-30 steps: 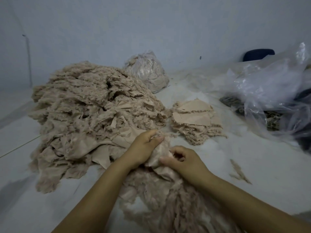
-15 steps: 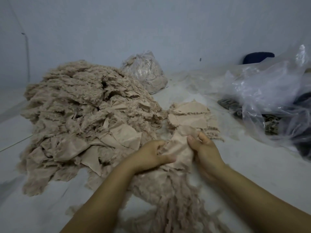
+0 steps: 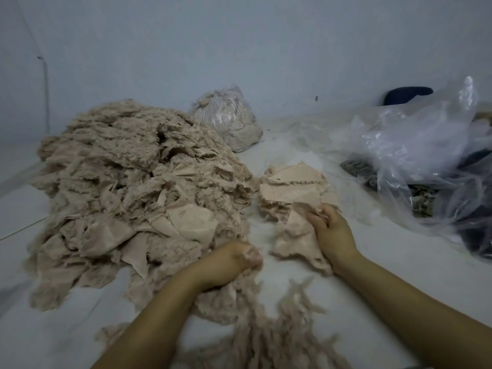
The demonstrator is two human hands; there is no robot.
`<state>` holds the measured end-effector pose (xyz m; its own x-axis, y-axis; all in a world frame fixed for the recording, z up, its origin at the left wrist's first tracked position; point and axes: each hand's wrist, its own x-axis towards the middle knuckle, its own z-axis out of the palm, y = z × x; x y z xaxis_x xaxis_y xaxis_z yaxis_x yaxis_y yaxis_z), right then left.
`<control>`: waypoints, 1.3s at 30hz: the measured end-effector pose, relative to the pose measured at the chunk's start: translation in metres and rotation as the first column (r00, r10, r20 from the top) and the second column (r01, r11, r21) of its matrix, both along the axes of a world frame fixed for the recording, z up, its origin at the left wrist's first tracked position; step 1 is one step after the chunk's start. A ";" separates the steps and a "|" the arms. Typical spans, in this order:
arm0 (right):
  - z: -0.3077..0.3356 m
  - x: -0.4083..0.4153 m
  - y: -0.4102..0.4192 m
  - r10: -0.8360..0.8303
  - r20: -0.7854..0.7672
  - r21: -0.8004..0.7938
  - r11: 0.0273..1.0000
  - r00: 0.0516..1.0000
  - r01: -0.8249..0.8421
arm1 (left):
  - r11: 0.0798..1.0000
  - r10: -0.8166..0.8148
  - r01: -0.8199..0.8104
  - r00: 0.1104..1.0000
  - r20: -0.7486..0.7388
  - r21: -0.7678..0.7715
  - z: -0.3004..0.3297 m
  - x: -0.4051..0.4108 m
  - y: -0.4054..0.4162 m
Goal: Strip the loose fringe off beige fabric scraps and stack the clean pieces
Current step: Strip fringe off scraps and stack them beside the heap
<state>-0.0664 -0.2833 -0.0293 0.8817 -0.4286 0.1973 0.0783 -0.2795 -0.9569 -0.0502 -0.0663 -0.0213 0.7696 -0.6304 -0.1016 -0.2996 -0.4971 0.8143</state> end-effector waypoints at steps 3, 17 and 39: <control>-0.011 -0.004 -0.002 -0.029 -0.018 0.049 0.998 0.999 0.030 | 0.996 0.078 -0.079 0.997 -0.011 -0.046 0.001 -0.002 -0.004; -0.013 -0.001 0.015 -0.210 -0.041 0.215 0.953 0.977 0.214 | 0.950 0.250 -0.286 0.936 -0.246 -0.123 0.003 -0.023 -0.030; -0.019 -0.061 -0.031 -0.074 -0.043 -0.516 0.856 0.996 0.042 | 0.980 -0.149 0.058 0.852 0.502 0.192 -0.019 -0.004 -0.012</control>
